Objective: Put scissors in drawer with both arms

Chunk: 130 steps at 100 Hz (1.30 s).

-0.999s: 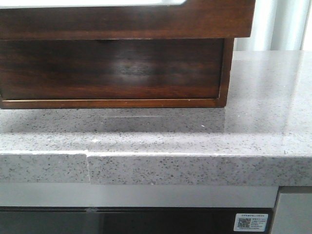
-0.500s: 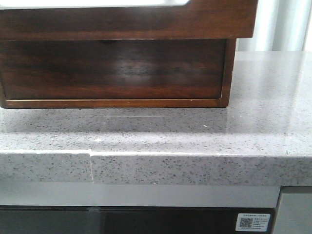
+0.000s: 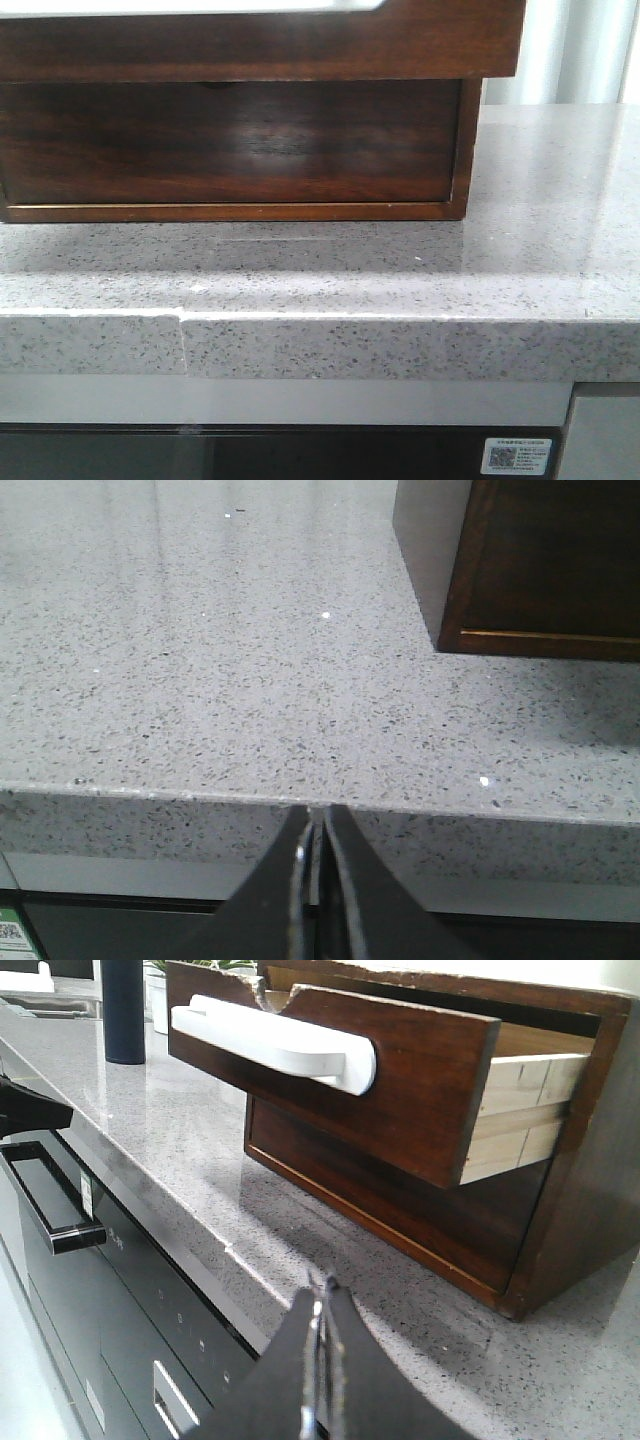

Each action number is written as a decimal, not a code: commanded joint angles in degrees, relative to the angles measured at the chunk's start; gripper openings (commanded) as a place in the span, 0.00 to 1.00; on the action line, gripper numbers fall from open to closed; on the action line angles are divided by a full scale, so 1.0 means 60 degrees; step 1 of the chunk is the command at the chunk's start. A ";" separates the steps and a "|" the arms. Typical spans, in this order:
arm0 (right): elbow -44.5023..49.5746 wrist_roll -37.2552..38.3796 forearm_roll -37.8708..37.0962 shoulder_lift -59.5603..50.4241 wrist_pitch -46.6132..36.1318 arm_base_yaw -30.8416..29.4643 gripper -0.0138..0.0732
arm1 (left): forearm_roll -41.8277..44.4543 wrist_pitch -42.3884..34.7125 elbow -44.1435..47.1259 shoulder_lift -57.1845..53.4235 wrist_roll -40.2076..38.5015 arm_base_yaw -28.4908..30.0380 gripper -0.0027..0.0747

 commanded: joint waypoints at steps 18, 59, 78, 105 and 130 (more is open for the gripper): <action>-0.0246 -0.0003 0.0101 0.0073 -0.0669 -0.0004 0.09 | -0.0112 -0.0294 0.0233 -0.0304 0.0035 0.0020 0.01; -0.0246 -0.0003 0.0101 0.0073 -0.0669 -0.0004 0.09 | -0.0112 -0.0294 0.0233 -0.0304 0.0035 0.0020 0.01; -0.0108 0.0145 -0.0045 0.0073 -0.1127 -0.0073 0.09 | -0.0112 -0.0294 0.0233 -0.0304 0.0035 0.0020 0.01; 0.1053 0.7069 -0.4610 0.0073 -0.3462 -0.2109 0.09 | -0.0112 -0.0294 0.0233 -0.0304 0.0035 0.0020 0.01; 0.1420 0.7707 -0.4990 0.0073 -0.4101 -0.5463 0.09 | -0.0112 -0.0294 0.0233 -0.0304 0.0035 0.0020 0.01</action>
